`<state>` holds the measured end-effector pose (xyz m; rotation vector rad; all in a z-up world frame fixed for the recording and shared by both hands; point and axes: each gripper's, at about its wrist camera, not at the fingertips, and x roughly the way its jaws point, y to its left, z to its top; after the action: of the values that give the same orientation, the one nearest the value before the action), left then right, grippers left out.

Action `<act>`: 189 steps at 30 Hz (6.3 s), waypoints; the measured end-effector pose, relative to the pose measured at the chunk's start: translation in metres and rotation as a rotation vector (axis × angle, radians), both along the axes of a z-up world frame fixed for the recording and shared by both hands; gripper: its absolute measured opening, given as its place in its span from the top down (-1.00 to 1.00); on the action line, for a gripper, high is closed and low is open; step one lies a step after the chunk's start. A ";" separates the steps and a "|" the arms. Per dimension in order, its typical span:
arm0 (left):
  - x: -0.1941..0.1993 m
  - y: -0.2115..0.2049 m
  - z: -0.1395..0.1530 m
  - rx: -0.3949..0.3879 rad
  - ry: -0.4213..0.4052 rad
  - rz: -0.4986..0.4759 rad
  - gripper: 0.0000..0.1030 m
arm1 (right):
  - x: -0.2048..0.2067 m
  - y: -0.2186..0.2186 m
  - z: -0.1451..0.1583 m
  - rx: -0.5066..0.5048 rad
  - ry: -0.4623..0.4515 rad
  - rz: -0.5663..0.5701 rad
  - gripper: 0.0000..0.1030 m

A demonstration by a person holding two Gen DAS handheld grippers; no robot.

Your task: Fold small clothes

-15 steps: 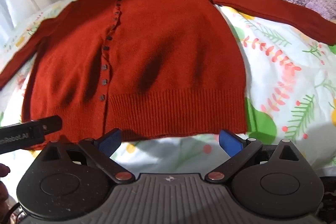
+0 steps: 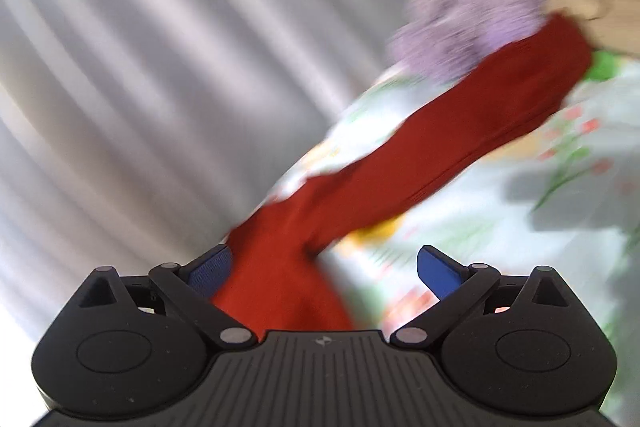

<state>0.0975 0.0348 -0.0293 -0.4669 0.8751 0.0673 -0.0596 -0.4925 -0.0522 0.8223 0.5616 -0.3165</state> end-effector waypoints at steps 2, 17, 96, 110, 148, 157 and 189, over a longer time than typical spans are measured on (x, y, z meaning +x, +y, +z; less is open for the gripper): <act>0.008 -0.003 -0.006 0.008 0.037 0.010 -1.00 | 0.012 -0.040 -0.022 0.041 0.016 -0.127 -0.27; 0.051 -0.007 -0.010 -0.066 0.034 -0.017 -1.00 | 0.065 -0.100 -0.040 0.079 -0.068 -0.312 0.88; 0.188 0.125 -0.009 0.137 -0.198 -0.013 0.89 | 0.259 0.149 -0.007 -0.185 0.153 0.547 0.02; 0.200 0.099 -0.030 0.219 -0.181 -0.065 0.88 | 0.269 0.159 -0.024 -0.460 0.162 0.464 0.87; 0.171 0.039 -0.062 0.276 -0.213 -0.085 -0.59 | 0.199 0.222 -0.037 -0.611 0.040 0.644 0.80; 0.167 0.041 -0.064 0.353 -0.196 -0.070 -0.59 | 0.194 0.217 -0.041 -0.709 0.069 0.608 0.80; -0.070 0.388 -0.063 -0.301 -0.221 1.079 0.19 | 0.127 0.220 0.000 -0.134 -0.027 0.589 0.13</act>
<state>0.0271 0.4229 -0.0923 -1.1680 0.3326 0.8629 0.0671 -0.2722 -0.0523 0.5007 0.7209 0.1953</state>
